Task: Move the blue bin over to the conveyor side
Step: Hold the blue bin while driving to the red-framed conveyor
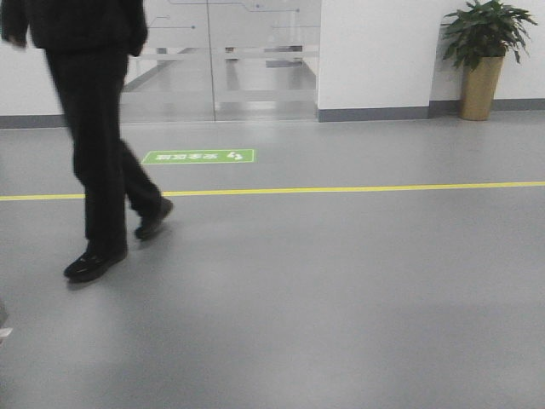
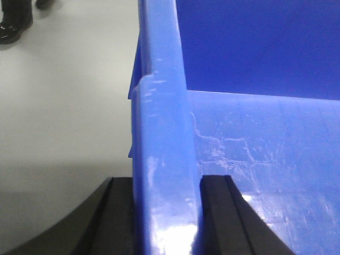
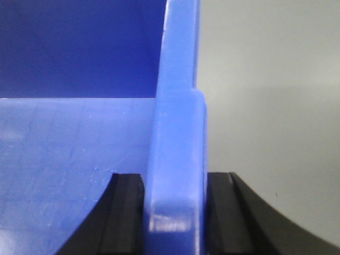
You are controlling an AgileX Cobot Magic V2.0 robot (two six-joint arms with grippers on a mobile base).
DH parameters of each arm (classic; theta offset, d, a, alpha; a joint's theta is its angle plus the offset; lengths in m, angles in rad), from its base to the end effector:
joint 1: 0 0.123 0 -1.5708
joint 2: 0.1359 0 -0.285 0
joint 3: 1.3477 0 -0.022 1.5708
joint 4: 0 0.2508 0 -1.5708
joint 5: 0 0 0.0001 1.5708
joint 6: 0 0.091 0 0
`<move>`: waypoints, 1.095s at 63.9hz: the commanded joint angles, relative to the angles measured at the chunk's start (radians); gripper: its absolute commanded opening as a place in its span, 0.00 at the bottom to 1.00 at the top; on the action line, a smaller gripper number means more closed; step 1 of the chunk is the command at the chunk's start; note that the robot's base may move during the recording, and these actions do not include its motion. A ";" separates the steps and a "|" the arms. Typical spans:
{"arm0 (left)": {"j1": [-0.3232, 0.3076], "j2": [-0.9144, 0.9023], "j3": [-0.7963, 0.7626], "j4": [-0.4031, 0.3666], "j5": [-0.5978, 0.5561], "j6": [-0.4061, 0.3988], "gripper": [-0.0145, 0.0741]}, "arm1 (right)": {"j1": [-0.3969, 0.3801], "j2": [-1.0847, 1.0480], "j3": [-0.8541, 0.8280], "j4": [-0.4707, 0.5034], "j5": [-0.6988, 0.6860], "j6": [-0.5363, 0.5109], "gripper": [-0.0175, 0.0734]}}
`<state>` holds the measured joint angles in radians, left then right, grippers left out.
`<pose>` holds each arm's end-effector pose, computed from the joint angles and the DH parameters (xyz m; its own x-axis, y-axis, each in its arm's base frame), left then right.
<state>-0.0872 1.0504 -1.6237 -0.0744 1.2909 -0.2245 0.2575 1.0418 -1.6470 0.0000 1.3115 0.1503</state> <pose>0.1498 -0.0196 0.5049 -0.6041 -0.1901 -0.7739 -0.0023 0.9715 -0.2369 0.1391 0.0366 0.5104 -0.5930 -0.0013 -0.8052 -0.1678 0.9783 0.1219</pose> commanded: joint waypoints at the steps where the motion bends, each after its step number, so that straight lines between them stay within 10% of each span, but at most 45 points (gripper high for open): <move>1: 0.000 -0.020 -0.017 0.044 -0.086 0.010 0.14 | -0.005 -0.019 -0.015 -0.072 -0.090 -0.017 0.10; 70: 0.000 -0.020 -0.017 0.056 -0.092 0.010 0.14 | -0.005 -0.019 -0.015 -0.072 -0.090 -0.017 0.10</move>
<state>-0.0872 1.0485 -1.6237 -0.0704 1.2889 -0.2245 0.2575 1.0418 -1.6470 0.0000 1.3115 0.1503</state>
